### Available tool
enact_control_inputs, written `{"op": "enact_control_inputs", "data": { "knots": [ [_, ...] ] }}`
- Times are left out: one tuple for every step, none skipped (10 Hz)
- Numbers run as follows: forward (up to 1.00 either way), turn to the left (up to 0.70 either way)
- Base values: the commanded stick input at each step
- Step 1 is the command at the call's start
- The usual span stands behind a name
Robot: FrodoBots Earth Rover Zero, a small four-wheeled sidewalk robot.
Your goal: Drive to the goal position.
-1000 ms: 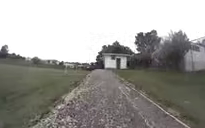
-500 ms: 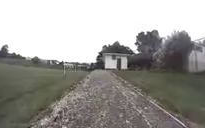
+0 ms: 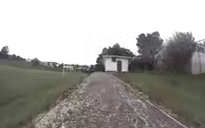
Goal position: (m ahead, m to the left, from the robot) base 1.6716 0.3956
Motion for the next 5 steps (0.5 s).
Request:
{"op": "enact_control_inputs", "data": {
  "knots": [
    [0.85, 0.0],
    [0.85, 0.0],
    [0.85, 0.0],
    [0.85, 0.0],
    [0.85, 0.0]
  ]
}}
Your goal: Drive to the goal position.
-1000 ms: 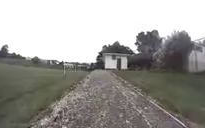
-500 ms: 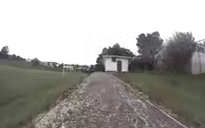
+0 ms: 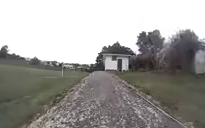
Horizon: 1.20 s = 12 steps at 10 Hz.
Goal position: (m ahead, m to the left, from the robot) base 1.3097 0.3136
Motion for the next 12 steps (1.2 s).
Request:
{"op": "enact_control_inputs", "data": {
  "knots": [
    [0.85, 0.0],
    [0.85, 0.0],
    [0.85, 0.0],
    [0.85, 0.0],
    [0.85, 0.0],
    [0.85, 0.0],
    [0.85, 0.0],
    [0.85, 0.0],
    [0.85, 0.0],
    [0.85, 0.0],
    [0.85, 0.0],
    [0.85, 0.0]
  ]
}}
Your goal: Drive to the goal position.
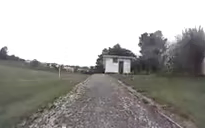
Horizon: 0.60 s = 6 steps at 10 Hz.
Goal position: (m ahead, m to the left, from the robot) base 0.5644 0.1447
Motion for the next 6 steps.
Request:
{"op": "enact_control_inputs", "data": {
  "knots": [
    [0.85, 0.0],
    [0.85, 0.0],
    [0.85, 0.0],
    [0.85, 0.0],
    [0.85, 0.0],
    [0.85, 0.0]
  ]
}}
